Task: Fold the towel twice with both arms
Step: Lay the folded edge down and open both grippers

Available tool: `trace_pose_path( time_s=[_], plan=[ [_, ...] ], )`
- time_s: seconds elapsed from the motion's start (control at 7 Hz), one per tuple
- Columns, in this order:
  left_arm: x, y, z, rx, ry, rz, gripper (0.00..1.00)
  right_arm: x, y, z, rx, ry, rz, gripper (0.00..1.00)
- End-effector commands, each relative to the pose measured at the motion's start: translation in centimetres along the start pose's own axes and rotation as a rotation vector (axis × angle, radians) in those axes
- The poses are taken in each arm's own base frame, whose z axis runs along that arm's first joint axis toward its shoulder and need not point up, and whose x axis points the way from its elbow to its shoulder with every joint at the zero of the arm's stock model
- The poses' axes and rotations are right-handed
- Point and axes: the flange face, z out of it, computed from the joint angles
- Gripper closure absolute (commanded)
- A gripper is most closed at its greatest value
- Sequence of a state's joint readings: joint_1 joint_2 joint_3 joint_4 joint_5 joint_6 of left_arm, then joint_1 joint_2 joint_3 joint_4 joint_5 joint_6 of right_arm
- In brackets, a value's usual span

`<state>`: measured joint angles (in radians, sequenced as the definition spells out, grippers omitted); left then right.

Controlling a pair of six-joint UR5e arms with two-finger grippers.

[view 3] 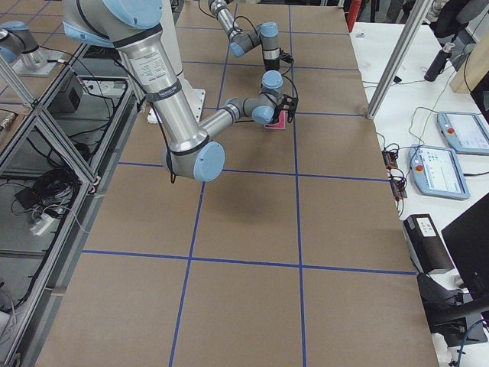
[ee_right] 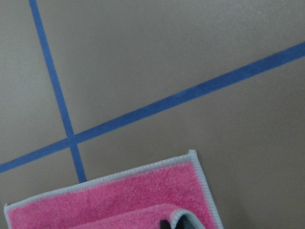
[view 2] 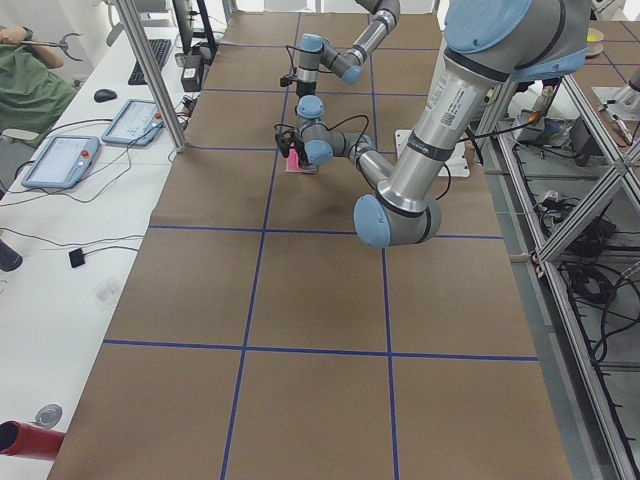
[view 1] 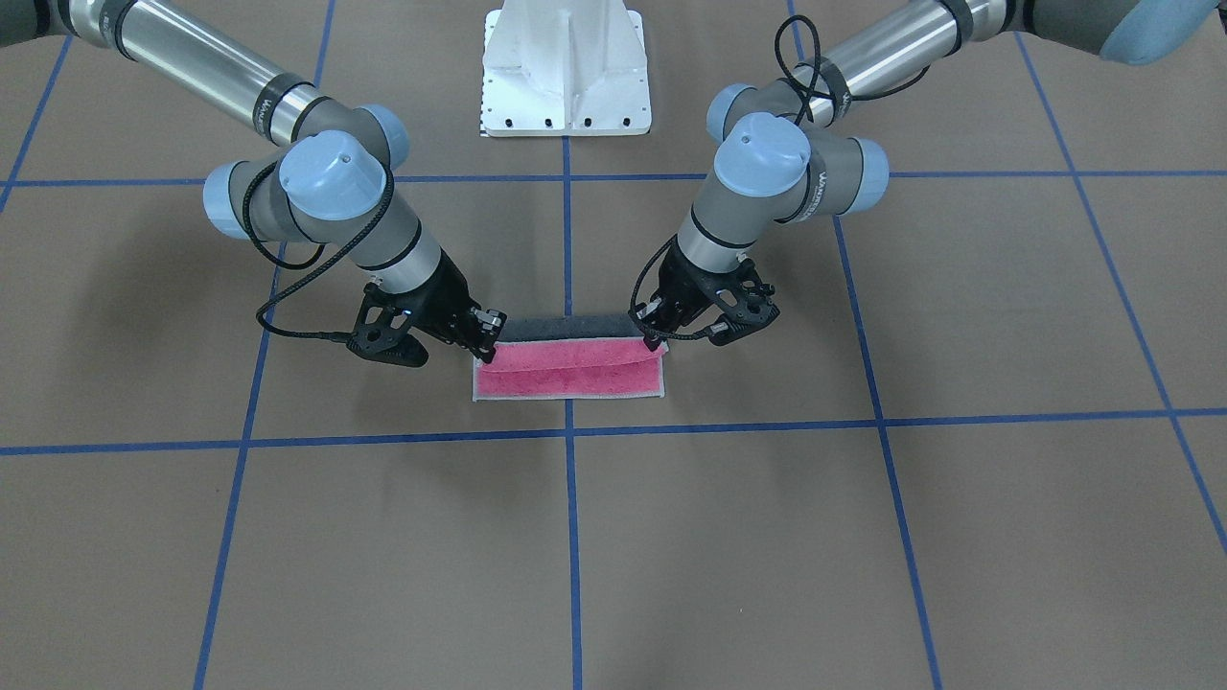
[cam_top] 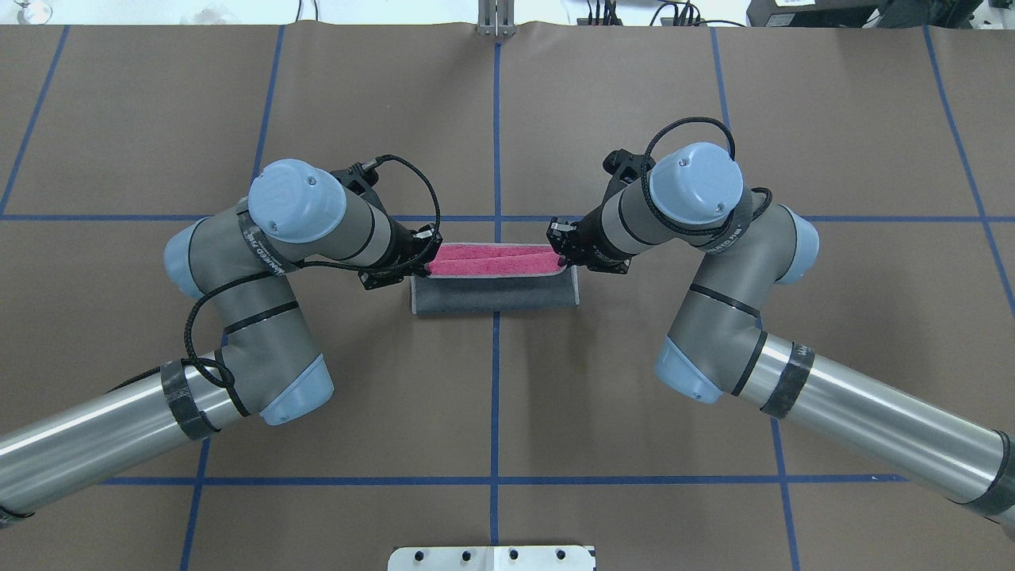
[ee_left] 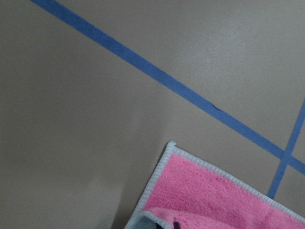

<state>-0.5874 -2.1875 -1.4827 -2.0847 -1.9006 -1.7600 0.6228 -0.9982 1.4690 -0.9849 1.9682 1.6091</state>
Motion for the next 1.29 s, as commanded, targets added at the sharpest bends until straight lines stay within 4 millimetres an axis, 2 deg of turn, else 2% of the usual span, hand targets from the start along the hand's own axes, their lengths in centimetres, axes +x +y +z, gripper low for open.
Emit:
trace_pose_path(
  time_s=[0.0,0.14,0.29,0.71,1.0,1.14],
  plan=[
    [0.0,0.0,0.0,0.000,-0.001,0.000,1.00,0.0,0.0,0.0,0.000,0.000,0.000,1.00],
    [0.0,0.0,-0.1,-0.001,0.003,0.000,0.34,-0.1,-0.3,-0.2,0.004,-0.003,0.001,0.78],
    [0.5,0.1,-0.3,-0.001,0.011,0.003,0.00,-0.2,-0.7,-0.5,0.011,-0.004,0.005,0.02],
    [0.9,-0.5,-0.7,0.008,0.017,0.001,0.00,-0.5,-2.7,-1.9,0.027,-0.015,0.016,0.01],
    [0.9,-0.4,-0.4,0.006,0.012,-0.008,0.00,-0.3,-4.9,-3.5,0.020,-0.022,-0.006,0.01],
    [1.8,0.0,-0.1,0.003,0.015,-0.011,0.00,0.2,-6.5,-4.6,0.015,-0.023,-0.018,0.01]
  ],
)
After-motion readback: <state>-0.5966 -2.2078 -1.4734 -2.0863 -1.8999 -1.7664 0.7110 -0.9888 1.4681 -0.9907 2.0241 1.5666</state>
